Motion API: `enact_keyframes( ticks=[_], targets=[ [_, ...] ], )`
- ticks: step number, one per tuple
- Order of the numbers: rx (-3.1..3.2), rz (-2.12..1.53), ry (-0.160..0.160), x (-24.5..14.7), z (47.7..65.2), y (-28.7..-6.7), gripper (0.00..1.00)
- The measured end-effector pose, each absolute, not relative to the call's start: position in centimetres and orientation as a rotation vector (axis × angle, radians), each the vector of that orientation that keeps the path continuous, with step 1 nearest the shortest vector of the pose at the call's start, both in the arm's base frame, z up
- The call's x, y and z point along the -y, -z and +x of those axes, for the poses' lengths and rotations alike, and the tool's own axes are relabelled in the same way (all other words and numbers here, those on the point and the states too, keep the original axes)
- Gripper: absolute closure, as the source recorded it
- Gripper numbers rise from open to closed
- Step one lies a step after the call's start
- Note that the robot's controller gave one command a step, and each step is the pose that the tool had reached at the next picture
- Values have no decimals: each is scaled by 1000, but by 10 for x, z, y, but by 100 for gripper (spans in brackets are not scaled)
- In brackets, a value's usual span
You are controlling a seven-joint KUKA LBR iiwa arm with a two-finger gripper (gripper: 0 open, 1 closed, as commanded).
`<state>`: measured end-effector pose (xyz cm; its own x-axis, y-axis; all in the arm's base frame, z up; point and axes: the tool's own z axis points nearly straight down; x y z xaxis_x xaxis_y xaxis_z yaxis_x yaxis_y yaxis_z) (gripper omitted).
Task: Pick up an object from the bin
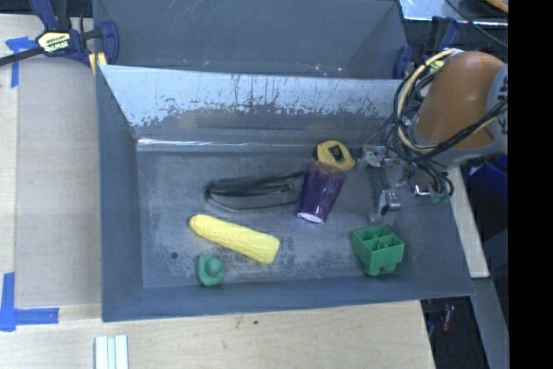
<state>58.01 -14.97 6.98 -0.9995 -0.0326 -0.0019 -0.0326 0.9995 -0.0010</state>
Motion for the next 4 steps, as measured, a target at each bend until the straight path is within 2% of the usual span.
enact_keyframes(
  ticks=[1,2,3,4],
  targets=[
    [-3111,199,7,141,562,-137,0],
    [-3131,93,2,115,511,-101,0],
    [-3066,529,3,96,512,-70,0],
    [-3099,-421,-24,126,486,-71,100]
  ],
)
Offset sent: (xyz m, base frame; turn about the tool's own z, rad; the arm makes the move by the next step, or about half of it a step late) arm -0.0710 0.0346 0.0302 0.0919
